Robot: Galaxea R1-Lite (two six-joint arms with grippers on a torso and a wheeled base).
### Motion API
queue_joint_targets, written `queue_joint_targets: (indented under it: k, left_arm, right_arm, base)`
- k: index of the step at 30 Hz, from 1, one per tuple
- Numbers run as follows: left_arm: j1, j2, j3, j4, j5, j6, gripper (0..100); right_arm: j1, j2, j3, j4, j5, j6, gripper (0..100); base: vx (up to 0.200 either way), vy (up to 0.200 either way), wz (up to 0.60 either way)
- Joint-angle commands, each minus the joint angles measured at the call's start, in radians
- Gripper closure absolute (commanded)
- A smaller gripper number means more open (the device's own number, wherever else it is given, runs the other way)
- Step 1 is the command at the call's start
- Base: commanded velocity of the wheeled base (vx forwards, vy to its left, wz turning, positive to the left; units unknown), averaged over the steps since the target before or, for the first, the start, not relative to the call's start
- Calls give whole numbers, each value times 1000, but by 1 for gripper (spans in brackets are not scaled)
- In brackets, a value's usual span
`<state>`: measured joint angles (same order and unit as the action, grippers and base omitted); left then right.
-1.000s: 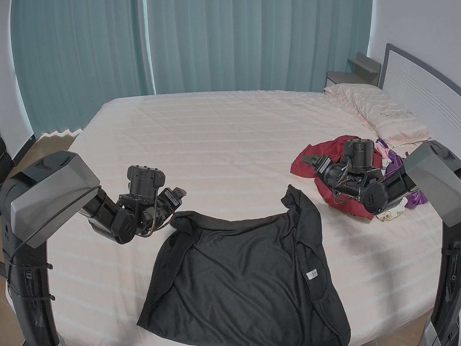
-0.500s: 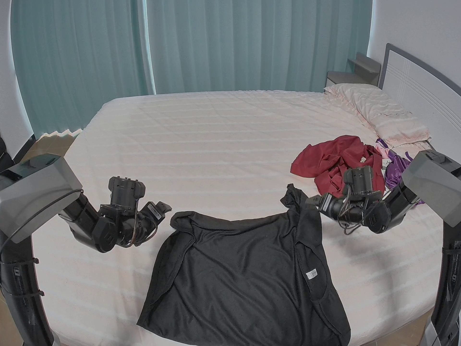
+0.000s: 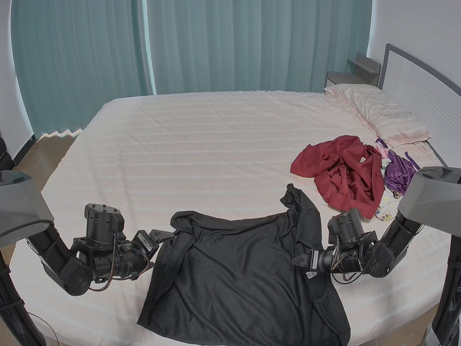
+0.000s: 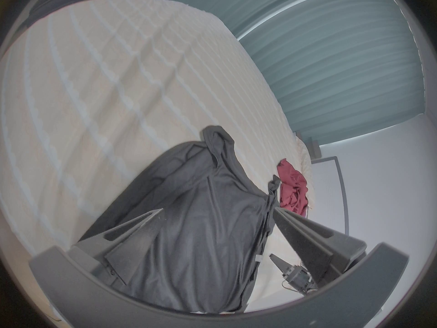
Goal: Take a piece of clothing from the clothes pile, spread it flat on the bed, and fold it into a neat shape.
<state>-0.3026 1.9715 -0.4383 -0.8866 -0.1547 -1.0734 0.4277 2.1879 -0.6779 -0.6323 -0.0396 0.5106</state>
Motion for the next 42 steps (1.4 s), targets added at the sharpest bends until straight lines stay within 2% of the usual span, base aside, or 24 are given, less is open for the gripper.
queue_joint_targets:
  k: [1,3,5,11,15,18,20,23,28,32,39,42]
  left_arm:
    - [-13,7,53,-23,-22,-8,0]
    - [-13,10,67,-35,-52,-11,0]
    - [-13,15,69,-35,-60,-17,0]
    - [-13,41,69,-38,-62,-19,0]
    - [-3,81,67,-80,-48,-13,0]
    - [6,110,67,-97,-13,13,0]
    - [6,156,70,-97,47,75,0]
    - [6,194,78,-95,81,128,0]
    - [-1,224,82,-98,139,158,0]
    - [-10,273,82,-100,224,221,0]
    - [-33,305,82,-101,294,248,0]
    - [-36,316,79,-100,297,254,0]
  right_arm:
    - [31,16,27,2,-20,-4,0]
    - [29,24,31,0,-60,-4,0]
    - [29,16,37,0,-72,-6,0]
    - [25,16,55,-4,-75,-9,0]
    - [20,20,50,-4,-74,-7,0]
    - [19,24,47,-4,-74,-7,0]
    - [20,26,46,-4,-74,-6,0]
    - [20,20,46,-4,-74,-7,0]
    - [20,23,44,-4,-74,-9,0]
    - [20,16,46,-4,-74,-11,0]
    - [19,10,52,-4,-74,-9,0]
    - [19,10,54,-4,-74,-9,0]
  base:
    - [0,0,0]
    - [0,0,0]
    - [0,0,0]
    - [-200,0,0]
    - [0,0,0]
    - [0,0,0]
    - [0,0,0]
    - [0,0,0]
    - [0,0,0]
    - [0,0,0]
    - [0,0,0]
    - [0,0,0]
